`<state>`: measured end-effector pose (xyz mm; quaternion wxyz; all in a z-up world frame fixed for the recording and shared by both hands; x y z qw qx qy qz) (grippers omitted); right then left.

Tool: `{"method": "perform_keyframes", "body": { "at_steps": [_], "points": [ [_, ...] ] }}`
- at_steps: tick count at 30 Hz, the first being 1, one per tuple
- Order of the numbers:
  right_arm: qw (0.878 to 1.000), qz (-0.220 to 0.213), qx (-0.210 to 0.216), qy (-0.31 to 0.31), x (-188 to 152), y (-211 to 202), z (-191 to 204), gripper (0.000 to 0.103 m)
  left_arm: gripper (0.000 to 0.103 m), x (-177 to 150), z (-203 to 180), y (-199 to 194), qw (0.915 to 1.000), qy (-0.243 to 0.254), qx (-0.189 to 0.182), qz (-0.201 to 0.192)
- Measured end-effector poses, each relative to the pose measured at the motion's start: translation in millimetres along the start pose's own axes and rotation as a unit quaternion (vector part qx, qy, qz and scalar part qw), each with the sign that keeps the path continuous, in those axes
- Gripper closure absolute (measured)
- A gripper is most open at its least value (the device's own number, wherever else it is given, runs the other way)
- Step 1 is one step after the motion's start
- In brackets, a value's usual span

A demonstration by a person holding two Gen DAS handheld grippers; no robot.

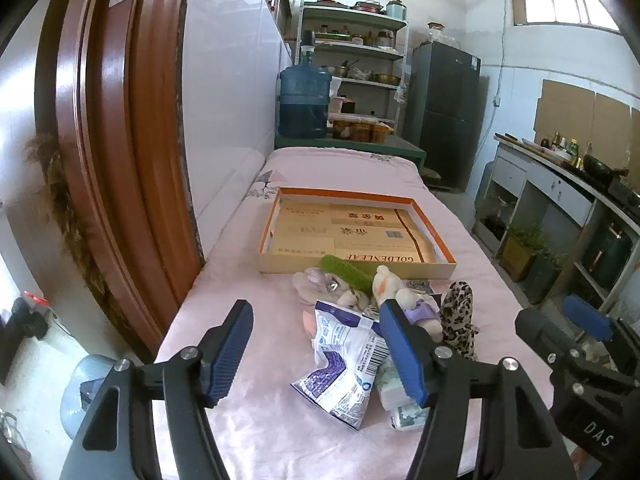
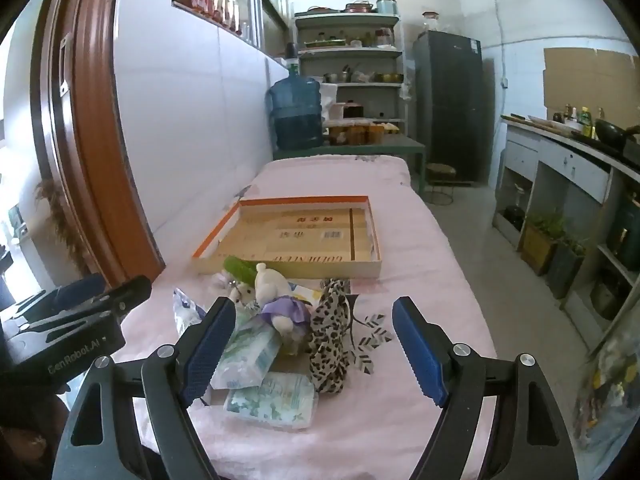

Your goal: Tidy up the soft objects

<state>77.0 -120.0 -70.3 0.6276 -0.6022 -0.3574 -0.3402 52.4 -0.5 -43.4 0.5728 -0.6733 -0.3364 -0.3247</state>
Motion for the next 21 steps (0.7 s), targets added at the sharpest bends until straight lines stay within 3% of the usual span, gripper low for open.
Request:
{"method": "perform_keyframes", "body": {
  "at_steps": [21],
  "points": [
    [1.0, 0.027, 0.008, 0.006, -12, 13, -1, 0.021, 0.037, -11, -4, 10, 0.9997, -0.002, -0.017, 0.014]
  ]
}}
Point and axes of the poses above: each gripper's, at about its wrist camera, not at the fingertips, and y roughly the way its jaws point, z to its left, x to its top, the point moved 7 cm from there along y, roughly the way its jaws point, and after that the axes turned 6 degrees about -x, right-handed, at the moved point
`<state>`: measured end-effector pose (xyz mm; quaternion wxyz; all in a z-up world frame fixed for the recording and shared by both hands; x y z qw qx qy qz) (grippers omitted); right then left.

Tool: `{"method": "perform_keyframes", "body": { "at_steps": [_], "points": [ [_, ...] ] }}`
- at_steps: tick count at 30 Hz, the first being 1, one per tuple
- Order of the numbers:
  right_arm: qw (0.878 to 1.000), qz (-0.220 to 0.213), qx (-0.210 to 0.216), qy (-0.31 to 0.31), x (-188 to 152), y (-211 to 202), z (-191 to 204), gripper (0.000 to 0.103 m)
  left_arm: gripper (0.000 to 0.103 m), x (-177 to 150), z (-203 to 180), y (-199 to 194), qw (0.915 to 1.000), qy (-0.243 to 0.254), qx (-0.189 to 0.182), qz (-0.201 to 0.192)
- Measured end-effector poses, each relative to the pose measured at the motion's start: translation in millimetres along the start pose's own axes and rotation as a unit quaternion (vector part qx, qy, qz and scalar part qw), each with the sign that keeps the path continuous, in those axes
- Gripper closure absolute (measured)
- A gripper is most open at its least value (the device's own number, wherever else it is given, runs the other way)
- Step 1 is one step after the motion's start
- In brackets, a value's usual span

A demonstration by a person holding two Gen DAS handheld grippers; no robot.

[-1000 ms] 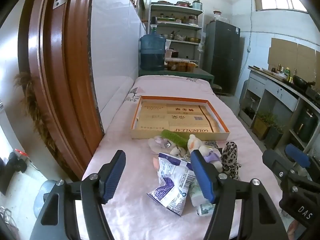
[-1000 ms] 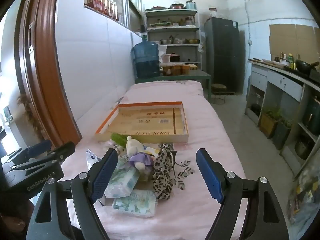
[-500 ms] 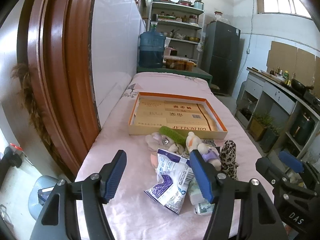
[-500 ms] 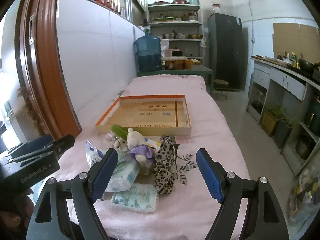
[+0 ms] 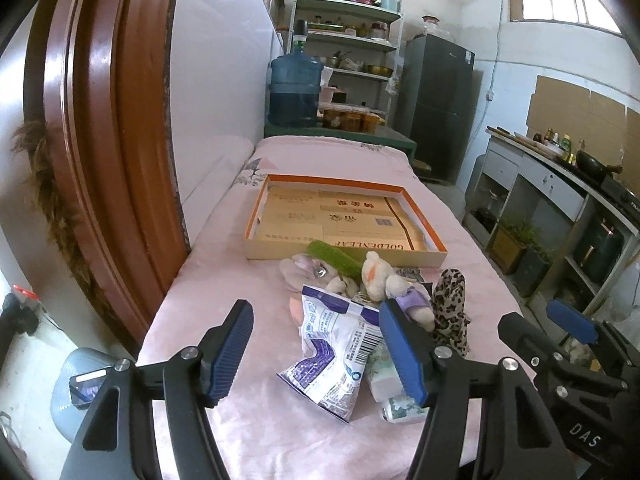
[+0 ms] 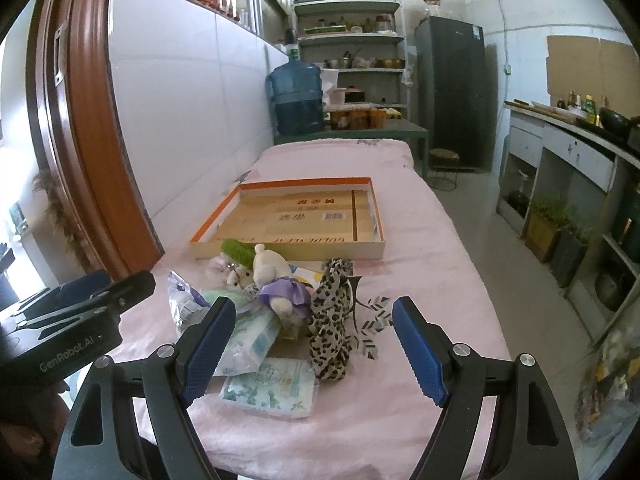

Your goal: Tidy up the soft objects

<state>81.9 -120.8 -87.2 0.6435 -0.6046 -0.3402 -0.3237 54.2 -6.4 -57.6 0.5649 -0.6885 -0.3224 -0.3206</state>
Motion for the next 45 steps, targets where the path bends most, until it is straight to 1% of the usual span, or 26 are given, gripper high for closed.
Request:
{"method": "perform_keyframes", "body": {
  "at_steps": [32, 45],
  "points": [
    [1.0, 0.017, 0.003, -0.005, -5, 8, 8, 0.021, 0.037, -7, 2, 0, 1.0, -0.006, -0.004, 0.005],
    [1.0, 0.029, 0.003, -0.004, -7, 15, 5, 0.021, 0.037, -11, 8, 13, 0.9997, -0.013, -0.007, 0.018]
  ]
}}
Point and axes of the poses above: each gripper's, at about its wrist camera, not at the fingertips, and y roughly the way its jaws point, z to its left, x to its top, the point moved 7 cm from there along y, roughly the way its jaws point, and after that the axes turned 6 degrees about -x, right-handed, at the moved point
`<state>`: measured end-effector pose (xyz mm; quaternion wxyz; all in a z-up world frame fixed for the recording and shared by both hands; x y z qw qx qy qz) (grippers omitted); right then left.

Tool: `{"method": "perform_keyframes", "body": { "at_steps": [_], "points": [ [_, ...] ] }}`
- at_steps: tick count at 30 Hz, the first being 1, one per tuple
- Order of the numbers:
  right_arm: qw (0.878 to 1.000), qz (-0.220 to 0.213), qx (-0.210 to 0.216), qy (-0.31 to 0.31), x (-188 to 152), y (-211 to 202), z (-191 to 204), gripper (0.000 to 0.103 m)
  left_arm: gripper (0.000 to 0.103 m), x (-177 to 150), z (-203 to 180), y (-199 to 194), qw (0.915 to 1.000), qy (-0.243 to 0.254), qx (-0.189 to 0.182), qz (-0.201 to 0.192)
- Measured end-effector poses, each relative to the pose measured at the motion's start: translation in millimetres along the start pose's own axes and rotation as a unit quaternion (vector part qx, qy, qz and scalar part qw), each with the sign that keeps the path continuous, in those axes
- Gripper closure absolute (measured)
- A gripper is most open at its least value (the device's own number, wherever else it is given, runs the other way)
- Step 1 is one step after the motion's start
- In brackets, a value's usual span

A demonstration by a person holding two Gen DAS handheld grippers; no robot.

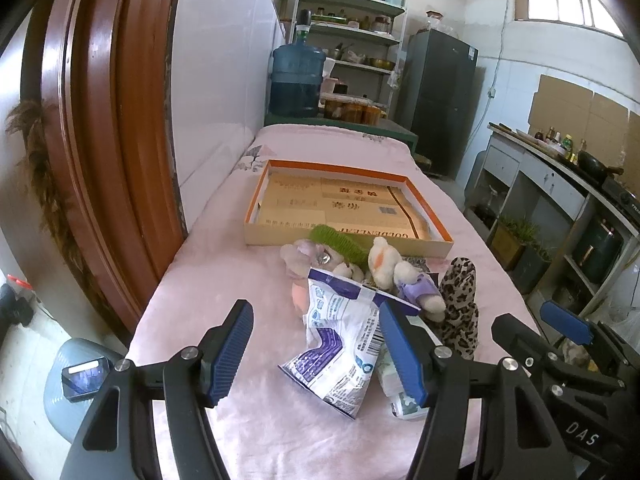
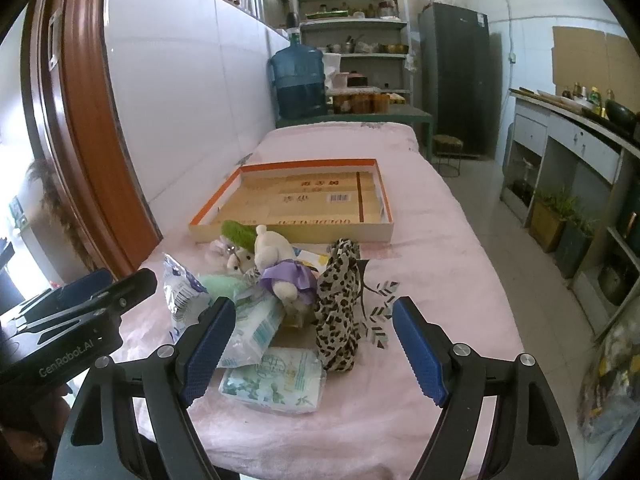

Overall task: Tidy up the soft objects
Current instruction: 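Grasp the white-blue snack bag with left tool while right tool grasps leopard cloth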

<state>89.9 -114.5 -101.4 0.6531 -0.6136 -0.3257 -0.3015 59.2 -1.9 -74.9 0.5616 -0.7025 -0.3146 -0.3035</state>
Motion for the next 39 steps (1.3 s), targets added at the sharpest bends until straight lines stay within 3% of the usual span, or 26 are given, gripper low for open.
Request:
{"method": "perform_keyframes", "body": {
  "at_steps": [7, 22, 28, 35, 36, 39],
  "points": [
    [1.0, 0.006, 0.0, 0.0, -3, 8, 0, 0.021, 0.037, -1, 4, 4, 1.0, 0.0, -0.008, 0.003],
    [0.999, 0.041, -0.001, 0.012, -20, 43, -7, 0.021, 0.037, -28, -5, 32, 0.9954, 0.028, -0.089, 0.023],
    [0.999, 0.042, -0.002, 0.026, -17, 54, -16, 0.021, 0.037, -30, -7, 50, 0.995, 0.03, -0.088, 0.035],
    [0.998, 0.058, -0.011, 0.035, -13, 77, -23, 0.022, 0.052, -33, 3, 67, 0.9953, 0.014, -0.085, 0.046],
    [0.997, 0.061, -0.01, 0.035, -14, 80, -23, 0.023, 0.057, -34, 4, 67, 0.9954, 0.013, -0.083, 0.045],
    [0.997, 0.074, -0.008, 0.029, -17, 89, -21, 0.052, 0.059, -35, 7, 68, 0.9953, 0.01, -0.085, 0.044]
  ]
}}
Point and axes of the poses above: each gripper's, at about its wrist camera, not at the fingertips, and y roughly the way its jaws point, z to its left, x to its top, the point moved 7 cm from there along y, roughly the way its jaws point, and after that the axes turned 6 degrees about -x, right-handed, at the moved point
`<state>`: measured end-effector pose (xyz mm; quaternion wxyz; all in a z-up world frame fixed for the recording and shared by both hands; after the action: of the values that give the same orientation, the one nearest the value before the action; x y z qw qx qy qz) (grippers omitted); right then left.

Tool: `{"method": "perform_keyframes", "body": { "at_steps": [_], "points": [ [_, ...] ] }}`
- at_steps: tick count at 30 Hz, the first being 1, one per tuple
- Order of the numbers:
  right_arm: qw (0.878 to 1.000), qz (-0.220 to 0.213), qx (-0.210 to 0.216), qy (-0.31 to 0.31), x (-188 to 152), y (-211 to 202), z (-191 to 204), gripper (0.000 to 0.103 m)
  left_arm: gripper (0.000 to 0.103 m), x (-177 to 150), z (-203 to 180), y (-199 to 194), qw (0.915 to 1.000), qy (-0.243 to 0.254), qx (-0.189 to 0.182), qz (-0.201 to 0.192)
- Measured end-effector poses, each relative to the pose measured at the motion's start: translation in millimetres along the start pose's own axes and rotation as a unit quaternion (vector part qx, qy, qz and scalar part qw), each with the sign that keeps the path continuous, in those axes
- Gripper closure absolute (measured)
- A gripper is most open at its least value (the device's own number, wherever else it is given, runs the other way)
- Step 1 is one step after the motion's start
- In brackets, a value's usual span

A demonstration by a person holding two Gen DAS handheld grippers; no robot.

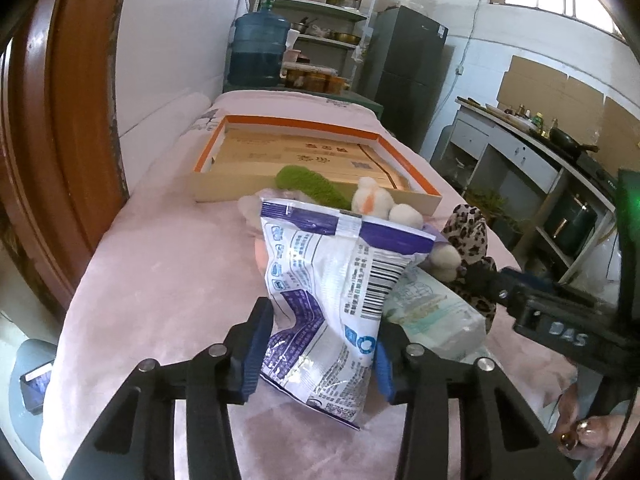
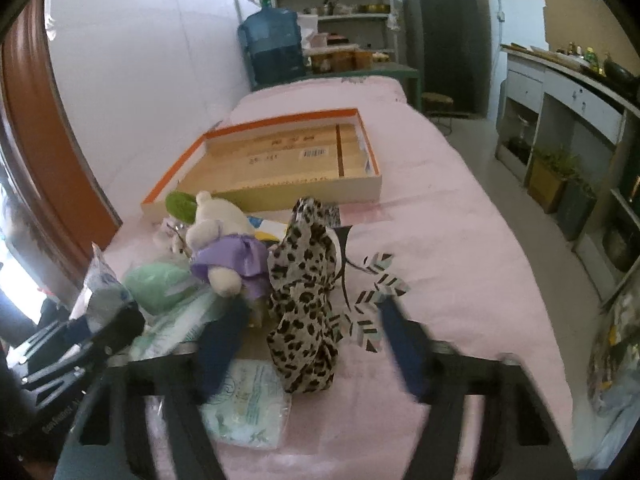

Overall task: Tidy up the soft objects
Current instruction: 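Grasp the white-blue snack bag with left tool while right tool grasps leopard cloth, then carry snack bag and leopard cloth into the orange tray and release both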

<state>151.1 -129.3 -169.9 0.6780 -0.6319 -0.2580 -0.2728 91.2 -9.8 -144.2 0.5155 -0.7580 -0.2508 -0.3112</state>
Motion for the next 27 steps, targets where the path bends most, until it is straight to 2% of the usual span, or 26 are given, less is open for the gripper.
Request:
{"method": "perform_keyframes", "body": {
  "at_steps": [1, 2, 7, 19, 27],
  "points": [
    [1.0, 0.01, 0.006, -0.002, -2, 5, 1, 0.066, 0.06, 0, 1, 0, 1.0, -0.002, -0.002, 0.0],
    [1.0, 0.017, 0.014, -0.002, -4, 7, 3, 0.075, 0.061, -1, 1, 0, 1.0, -0.003, -0.003, -0.001],
    [0.999, 0.021, 0.025, -0.005, -10, 10, 7, 0.09, 0.066, -1, 3, -1, 0.9999, -0.009, -0.007, -0.005],
    [0.999, -0.005, 0.036, 0.008, -3, -13, -1, 0.093, 0.069, 13, 16, -30, 0.9988, -0.029, -0.002, -0.04],
    [0.998, -0.041, 0.033, -0.019, 21, -38, -4, 0.093, 0.069, 51, 14, -46, 0.9983, -0.003, 0.0, -0.058]
  ]
}}
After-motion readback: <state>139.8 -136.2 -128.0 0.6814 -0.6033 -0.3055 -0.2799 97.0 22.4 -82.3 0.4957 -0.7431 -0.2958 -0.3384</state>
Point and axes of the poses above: each gripper's, at about its wrist camera, not at the fingertips, and y roughly the way its jaws point, z to its left, x to its top, the point moved 7 cm from there along y, roughly the way its jaws point, and after that the axes turned 6 degrees about -x, right-handed, at the moved point
